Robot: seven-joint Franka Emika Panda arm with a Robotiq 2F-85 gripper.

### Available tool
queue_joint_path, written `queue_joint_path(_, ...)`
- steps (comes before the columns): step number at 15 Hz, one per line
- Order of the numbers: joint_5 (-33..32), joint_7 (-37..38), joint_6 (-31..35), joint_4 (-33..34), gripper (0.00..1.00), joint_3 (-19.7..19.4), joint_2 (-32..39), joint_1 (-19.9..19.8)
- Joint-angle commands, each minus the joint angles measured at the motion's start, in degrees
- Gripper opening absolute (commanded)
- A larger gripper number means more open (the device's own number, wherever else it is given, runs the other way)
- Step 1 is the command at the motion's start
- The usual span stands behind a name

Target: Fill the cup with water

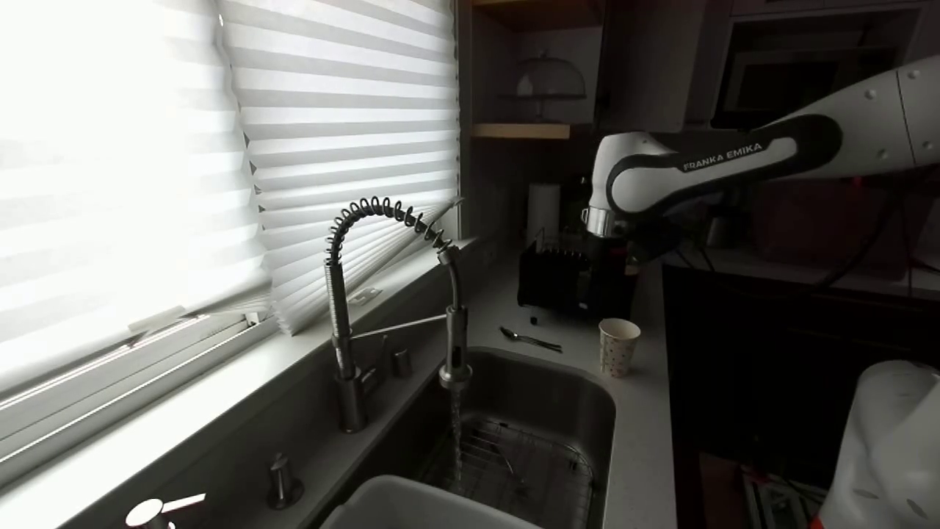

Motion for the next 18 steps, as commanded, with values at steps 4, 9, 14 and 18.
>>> queue_joint_path(4,1.9,-3.24,-0.14,1.43,1.0,-3.14,0.51,-2.49)
queue_joint_path(9,1.04,-0.15,1.83,1.24,1.0,-4.44,1.72,-4.96)
queue_joint_path(14,0.65,-1.95,3.38,0.21,1.0,-7.22,3.75,-8.38)
queue_joint_path(18,1.2,-4.25,7.97,-0.97,1.0,-9.01,6.45,-9.25)
